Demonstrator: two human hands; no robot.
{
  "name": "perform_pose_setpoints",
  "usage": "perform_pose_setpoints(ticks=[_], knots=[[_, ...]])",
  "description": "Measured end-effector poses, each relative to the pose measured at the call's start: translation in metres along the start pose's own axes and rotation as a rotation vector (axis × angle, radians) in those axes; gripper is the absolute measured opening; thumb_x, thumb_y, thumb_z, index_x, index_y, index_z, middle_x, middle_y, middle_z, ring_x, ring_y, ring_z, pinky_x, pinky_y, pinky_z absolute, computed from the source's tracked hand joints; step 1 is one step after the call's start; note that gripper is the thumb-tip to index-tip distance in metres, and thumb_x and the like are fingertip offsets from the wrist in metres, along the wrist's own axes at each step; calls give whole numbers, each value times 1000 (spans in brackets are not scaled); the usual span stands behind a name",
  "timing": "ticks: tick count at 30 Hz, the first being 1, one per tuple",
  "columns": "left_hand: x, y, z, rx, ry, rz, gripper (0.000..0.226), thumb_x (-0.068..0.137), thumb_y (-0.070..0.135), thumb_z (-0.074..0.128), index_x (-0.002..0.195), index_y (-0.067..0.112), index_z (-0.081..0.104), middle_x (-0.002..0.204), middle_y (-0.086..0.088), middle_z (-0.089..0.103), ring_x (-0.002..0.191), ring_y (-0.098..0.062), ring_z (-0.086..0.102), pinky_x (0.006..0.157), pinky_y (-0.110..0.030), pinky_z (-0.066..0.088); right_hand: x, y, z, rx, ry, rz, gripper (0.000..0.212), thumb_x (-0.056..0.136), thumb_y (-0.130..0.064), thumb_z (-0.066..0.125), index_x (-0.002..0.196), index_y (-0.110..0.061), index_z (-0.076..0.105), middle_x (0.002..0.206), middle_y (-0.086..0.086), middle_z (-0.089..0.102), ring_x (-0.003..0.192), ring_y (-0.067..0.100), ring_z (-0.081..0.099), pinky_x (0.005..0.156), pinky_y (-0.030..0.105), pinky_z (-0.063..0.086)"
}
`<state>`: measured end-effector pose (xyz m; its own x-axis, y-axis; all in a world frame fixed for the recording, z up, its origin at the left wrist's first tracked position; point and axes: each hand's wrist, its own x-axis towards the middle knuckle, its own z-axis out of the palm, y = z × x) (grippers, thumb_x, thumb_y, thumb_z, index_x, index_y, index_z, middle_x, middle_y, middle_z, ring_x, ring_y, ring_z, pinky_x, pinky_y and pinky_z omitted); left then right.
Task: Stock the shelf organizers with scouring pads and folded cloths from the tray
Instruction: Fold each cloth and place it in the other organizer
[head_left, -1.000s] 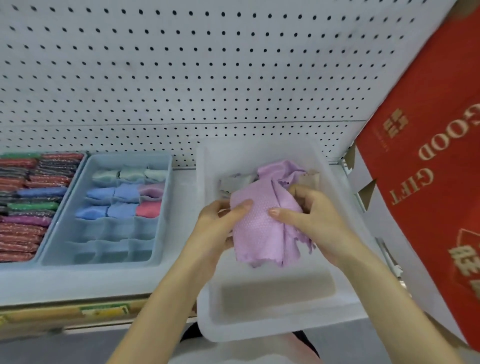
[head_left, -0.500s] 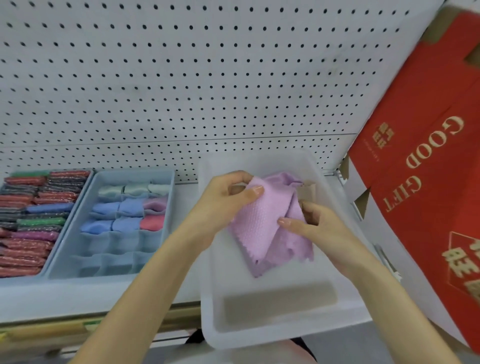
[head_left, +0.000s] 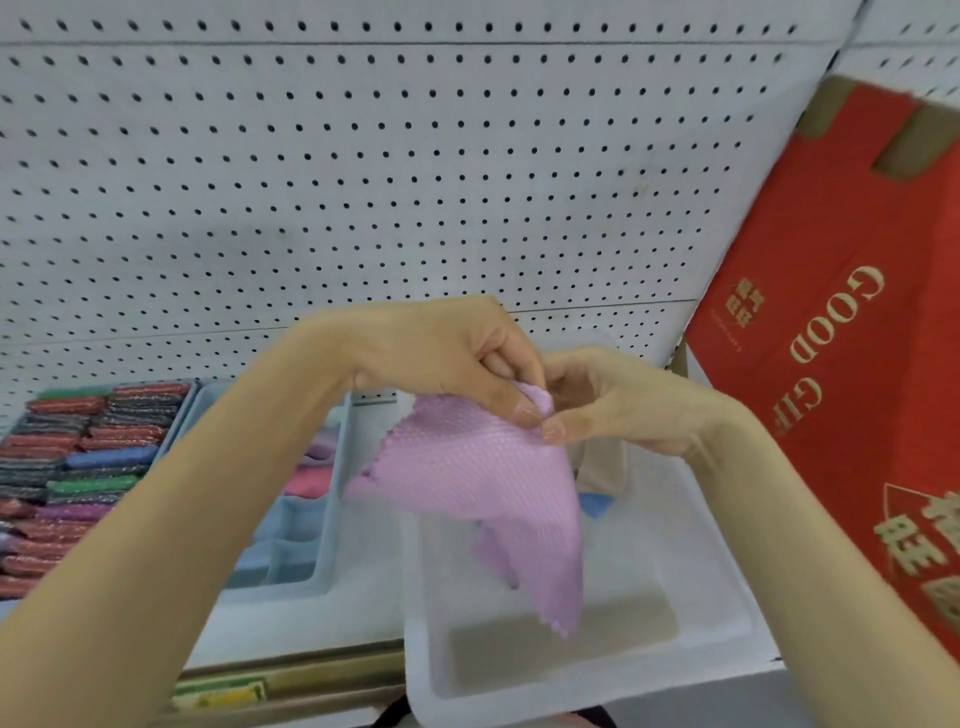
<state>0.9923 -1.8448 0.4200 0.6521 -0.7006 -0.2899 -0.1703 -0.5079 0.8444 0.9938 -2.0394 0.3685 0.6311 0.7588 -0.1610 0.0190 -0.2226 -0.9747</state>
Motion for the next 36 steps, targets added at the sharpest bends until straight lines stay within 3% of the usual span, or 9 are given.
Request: perform_pose_setpoints(ticks=[3,6,10,13,18,22,28,32,36], knots=[[-8,-4,2,-102,102,4,11,78,24,70,75,13,70,63,-14,67,55,-12,54,53,-18,43,4,3,5,35,72,-69,19,69,-18,79,69,-10,62,73,13,51,72,22,47,66,26,39],[-14,-29,13,-484,360,26,24,77,30,62,56,23,70,53,8,61,46,-4,54,45,-15,43,3,8,8,181,270,-121,36,70,-28,73,56,-17,42,61,9,36,62,19,31,55,33,19],[-11,-65,46,-1031,398,246,24,61,45,78,78,28,80,84,9,75,77,-2,70,68,-18,55,-1,15,5,258,548,-136,43,67,-35,72,55,-19,35,59,7,30,59,22,24,57,39,12],[7,-77,54,-974,442,215,54,62,28,84,113,16,70,115,-6,69,103,-20,66,84,-33,55,-4,19,1,323,680,-153,43,68,-31,72,56,-19,33,64,10,21,63,26,17,59,40,10],[21,-66,48,-747,785,138,26,66,7,77,88,19,73,90,-5,71,82,-21,64,78,-40,52,-21,30,-12,277,664,-111,32,71,-37,74,57,-19,53,61,1,45,58,14,39,54,31,26],[17,-43,34,-464,701,193,27,75,-2,74,91,18,67,80,9,69,73,-7,64,69,-21,53,-28,35,-18,250,434,31,66,57,-62,78,103,-15,72,104,11,70,92,19,63,80,30,51],[16,-32,29,-305,588,142,15,73,3,78,79,7,64,61,9,57,57,-7,51,57,-17,41,-18,24,-14,395,678,-103,18,70,-25,69,77,-9,72,74,1,72,66,7,65,60,18,49],[14,-38,28,-362,687,156,15,75,7,76,71,-1,63,63,-3,54,59,-11,46,58,-20,37,-19,18,-15,227,713,-177,21,76,-25,65,86,-11,76,88,10,73,79,11,65,70,20,53],[11,-41,28,-495,798,207,32,72,24,70,78,-7,67,67,-8,53,64,-11,46,64,-20,38,-21,9,-18,129,740,-208,20,83,-8,61,66,-13,69,52,-8,56,46,1,46,47,9,36]])
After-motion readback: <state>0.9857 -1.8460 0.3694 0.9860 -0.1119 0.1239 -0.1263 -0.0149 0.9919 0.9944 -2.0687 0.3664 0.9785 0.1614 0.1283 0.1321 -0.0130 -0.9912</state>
